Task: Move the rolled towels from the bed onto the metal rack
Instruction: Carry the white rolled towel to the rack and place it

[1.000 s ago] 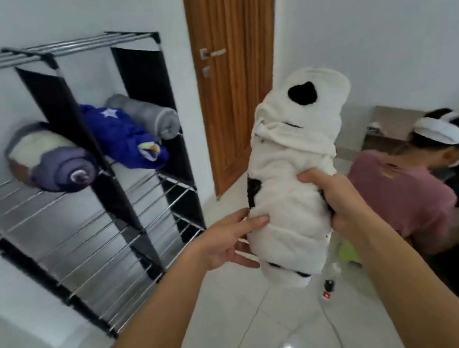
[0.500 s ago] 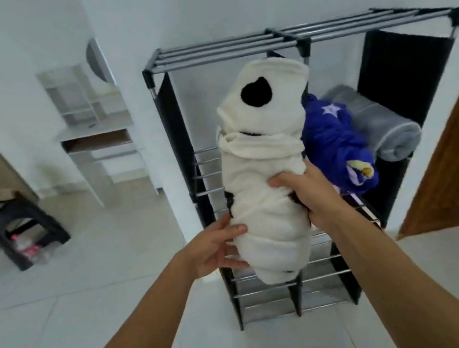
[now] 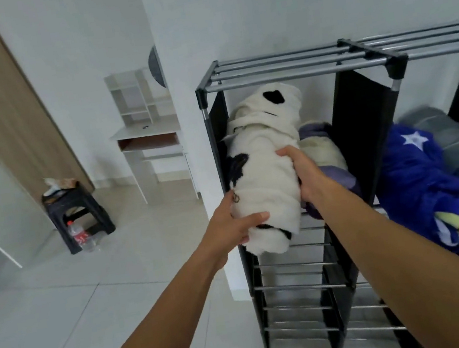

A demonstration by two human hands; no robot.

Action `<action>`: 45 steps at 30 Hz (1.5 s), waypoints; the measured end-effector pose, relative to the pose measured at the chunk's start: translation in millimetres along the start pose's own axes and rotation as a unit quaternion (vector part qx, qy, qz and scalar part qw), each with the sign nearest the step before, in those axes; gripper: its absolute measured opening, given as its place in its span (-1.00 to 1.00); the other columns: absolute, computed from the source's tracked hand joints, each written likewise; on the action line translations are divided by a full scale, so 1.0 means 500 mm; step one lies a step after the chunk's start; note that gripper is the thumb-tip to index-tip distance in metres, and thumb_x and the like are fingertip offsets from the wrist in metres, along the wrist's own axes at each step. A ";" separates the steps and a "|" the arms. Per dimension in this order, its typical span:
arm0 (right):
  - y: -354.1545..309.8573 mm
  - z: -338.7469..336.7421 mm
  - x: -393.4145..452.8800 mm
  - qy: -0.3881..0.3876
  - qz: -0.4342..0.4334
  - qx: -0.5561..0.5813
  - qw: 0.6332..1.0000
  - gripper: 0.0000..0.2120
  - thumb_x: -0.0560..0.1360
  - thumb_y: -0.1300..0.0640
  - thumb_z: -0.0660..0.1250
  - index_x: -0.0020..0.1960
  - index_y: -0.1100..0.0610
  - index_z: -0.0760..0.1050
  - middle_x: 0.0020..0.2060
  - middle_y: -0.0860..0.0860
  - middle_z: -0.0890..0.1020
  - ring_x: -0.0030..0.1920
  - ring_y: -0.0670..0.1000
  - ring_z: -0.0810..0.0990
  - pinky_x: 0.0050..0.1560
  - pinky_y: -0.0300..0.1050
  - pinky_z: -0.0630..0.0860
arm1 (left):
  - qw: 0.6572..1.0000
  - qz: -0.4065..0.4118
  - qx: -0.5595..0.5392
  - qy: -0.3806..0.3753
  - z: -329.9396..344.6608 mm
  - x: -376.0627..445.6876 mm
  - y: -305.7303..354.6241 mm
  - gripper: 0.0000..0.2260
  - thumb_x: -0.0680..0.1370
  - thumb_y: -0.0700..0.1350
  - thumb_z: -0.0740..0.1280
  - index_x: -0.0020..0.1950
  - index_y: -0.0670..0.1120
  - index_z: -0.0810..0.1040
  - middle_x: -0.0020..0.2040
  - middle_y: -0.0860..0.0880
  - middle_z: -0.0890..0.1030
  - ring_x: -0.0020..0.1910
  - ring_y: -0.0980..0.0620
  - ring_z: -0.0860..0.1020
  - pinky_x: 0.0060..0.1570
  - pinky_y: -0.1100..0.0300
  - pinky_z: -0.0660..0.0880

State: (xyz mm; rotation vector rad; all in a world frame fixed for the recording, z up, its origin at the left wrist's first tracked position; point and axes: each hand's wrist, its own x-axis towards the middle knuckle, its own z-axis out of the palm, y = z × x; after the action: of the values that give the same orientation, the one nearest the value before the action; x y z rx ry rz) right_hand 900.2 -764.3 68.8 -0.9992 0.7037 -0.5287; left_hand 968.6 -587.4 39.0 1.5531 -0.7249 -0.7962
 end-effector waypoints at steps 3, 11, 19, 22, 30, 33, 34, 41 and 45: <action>-0.015 0.003 0.046 0.025 -0.006 -0.013 1.000 -0.62 0.35 0.09 0.38 0.14 0.19 0.58 0.01 0.16 0.67 0.07 0.20 0.62 0.22 0.13 0.52 | 0.997 0.039 0.047 0.040 0.018 0.048 0.002 -0.35 0.28 -0.02 0.56 0.32 0.16 0.41 0.20 0.11 0.60 0.19 0.04 0.57 0.17 -0.08 0.56; -0.021 0.025 0.164 0.050 -0.028 -0.326 0.944 -0.50 0.61 0.04 0.15 0.47 0.25 0.26 0.38 0.19 0.43 0.32 0.19 0.44 0.30 0.00 0.39 | 0.968 0.048 0.230 0.085 0.062 0.136 -0.044 -0.29 0.49 -0.11 0.41 0.54 0.04 0.13 0.50 -0.12 0.24 0.46 -0.05 0.28 0.40 0.22 0.24; -0.019 0.050 0.183 0.011 -0.161 -0.629 0.761 -0.53 0.61 0.16 0.07 0.48 0.29 0.20 0.40 0.27 0.37 0.40 0.23 0.35 0.35 -0.02 0.29 | 0.956 0.051 0.279 0.074 0.071 0.174 -0.055 -0.38 0.55 -0.08 0.32 0.54 0.14 0.11 0.49 -0.18 0.17 0.43 -0.09 0.29 0.41 0.16 0.25; 0.002 0.042 0.196 -0.024 -0.162 -0.695 0.700 -0.54 0.61 0.14 0.05 0.49 0.22 0.20 0.39 0.22 0.38 0.40 0.23 0.36 0.40 0.07 0.29 | 0.952 0.050 0.292 0.070 0.068 0.174 -0.060 -0.38 0.55 -0.09 0.32 0.53 0.16 0.12 0.48 -0.19 0.16 0.43 -0.11 0.30 0.42 0.14 0.26; 0.015 0.035 0.160 0.001 -0.178 -0.708 0.684 -0.58 0.62 0.14 0.02 0.45 0.21 0.26 0.35 0.23 0.43 0.35 0.22 0.40 0.36 0.07 0.33 | 0.930 0.042 0.363 0.047 0.058 0.161 -0.056 -0.38 0.55 0.01 0.30 0.53 0.19 0.07 0.44 -0.24 0.22 0.36 -0.17 0.36 0.35 0.06 0.37; 0.017 0.017 0.113 0.045 -0.225 -0.670 0.706 -0.61 0.58 0.22 0.07 0.38 0.22 0.35 0.30 0.21 0.46 0.30 0.23 0.44 0.28 0.09 0.42 | 0.906 0.034 0.420 0.033 0.062 0.144 -0.047 -0.35 0.54 0.07 0.27 0.54 0.18 0.02 0.46 -0.23 0.20 0.39 -0.21 0.30 0.34 -0.02 0.37; 0.019 0.006 0.095 0.061 -0.243 -0.656 0.712 -0.61 0.56 0.26 0.10 0.38 0.23 0.37 0.30 0.21 0.47 0.29 0.22 0.45 0.27 0.08 0.43 | 0.896 0.034 0.441 0.029 0.067 0.134 -0.042 -0.34 0.53 0.08 0.27 0.54 0.17 0.01 0.49 -0.23 0.16 0.42 -0.22 0.26 0.36 -0.05 0.34; 0.026 -0.094 -0.053 0.131 -0.256 -0.612 0.737 -0.64 0.56 0.16 0.21 0.33 0.22 0.44 0.28 0.14 0.51 0.27 0.14 0.49 0.31 -0.05 0.36 | 0.844 0.164 0.510 0.010 0.148 0.040 -0.034 -0.39 0.56 0.05 0.25 0.54 0.14 0.03 0.57 -0.19 -0.14 0.56 -0.18 -0.11 0.52 -0.14 -0.04; 0.026 -0.166 -0.176 0.242 -0.284 -0.564 0.736 -0.71 0.57 0.18 0.19 0.26 0.17 0.48 0.25 0.07 0.49 0.18 0.12 0.52 0.07 -0.07 0.44 | 0.836 0.197 0.511 -0.039 0.191 0.012 -0.038 -0.41 0.55 0.02 0.27 0.53 0.09 0.10 0.57 -0.20 -0.05 0.55 -0.19 -0.01 0.49 -0.14 0.09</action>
State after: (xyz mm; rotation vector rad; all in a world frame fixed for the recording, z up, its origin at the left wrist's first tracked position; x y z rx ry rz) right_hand 781.2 -745.2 52.6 -2.3264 1.2435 -0.9450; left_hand 894.0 -644.4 11.7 2.1792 -1.6409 -0.1015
